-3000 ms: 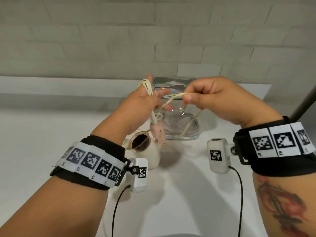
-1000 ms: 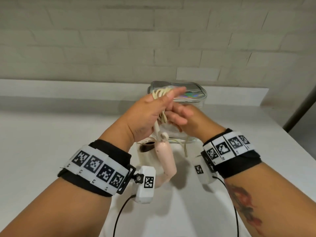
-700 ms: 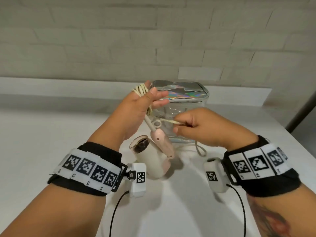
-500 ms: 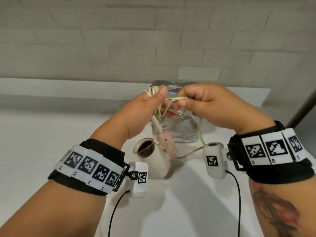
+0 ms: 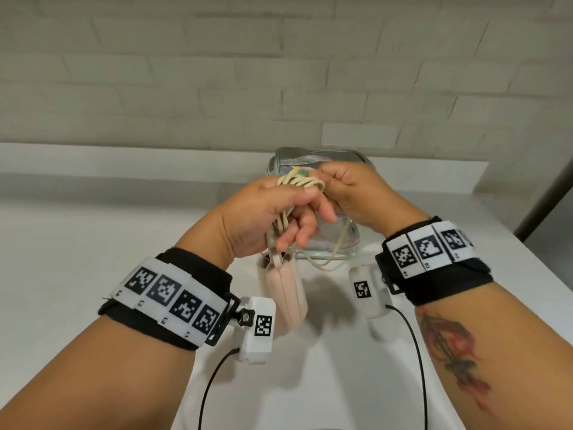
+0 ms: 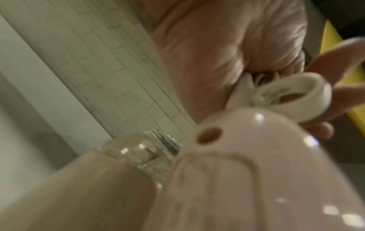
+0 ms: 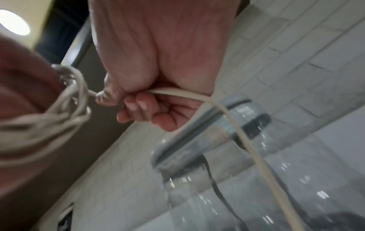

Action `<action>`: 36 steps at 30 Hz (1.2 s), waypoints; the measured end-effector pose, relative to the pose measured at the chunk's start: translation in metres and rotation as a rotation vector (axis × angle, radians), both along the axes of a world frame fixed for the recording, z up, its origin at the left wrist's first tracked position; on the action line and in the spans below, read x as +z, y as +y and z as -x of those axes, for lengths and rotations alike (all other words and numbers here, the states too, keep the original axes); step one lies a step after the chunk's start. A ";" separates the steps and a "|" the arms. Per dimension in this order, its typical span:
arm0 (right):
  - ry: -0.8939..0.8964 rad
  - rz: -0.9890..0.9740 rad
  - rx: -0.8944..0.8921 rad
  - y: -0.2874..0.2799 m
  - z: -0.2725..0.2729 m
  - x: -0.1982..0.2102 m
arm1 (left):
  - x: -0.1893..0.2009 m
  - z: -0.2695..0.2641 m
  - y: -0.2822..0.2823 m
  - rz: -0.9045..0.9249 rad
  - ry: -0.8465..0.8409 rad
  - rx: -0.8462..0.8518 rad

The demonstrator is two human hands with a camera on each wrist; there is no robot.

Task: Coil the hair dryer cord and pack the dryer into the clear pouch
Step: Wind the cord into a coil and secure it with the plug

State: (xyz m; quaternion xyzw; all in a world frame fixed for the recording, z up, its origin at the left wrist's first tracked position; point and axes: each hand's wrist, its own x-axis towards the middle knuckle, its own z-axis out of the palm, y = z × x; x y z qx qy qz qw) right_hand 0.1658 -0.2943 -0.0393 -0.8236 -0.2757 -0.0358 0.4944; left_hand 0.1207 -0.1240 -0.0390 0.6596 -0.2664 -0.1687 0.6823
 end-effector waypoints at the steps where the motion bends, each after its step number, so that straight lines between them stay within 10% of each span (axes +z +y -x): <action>1: 0.022 0.014 -0.010 0.002 -0.001 -0.006 | 0.001 0.000 -0.001 0.027 -0.006 0.033; 9: -0.006 0.487 -0.012 0.002 0.014 -0.034 | -0.004 -0.009 0.002 0.247 0.011 0.335; 16: -0.157 0.718 0.049 -0.003 0.038 -0.002 | -0.003 -0.010 0.000 -0.148 -0.165 0.395; 36: 0.030 -0.231 0.053 -0.007 0.006 0.002 | 0.001 0.006 -0.006 -0.059 -0.079 0.056</action>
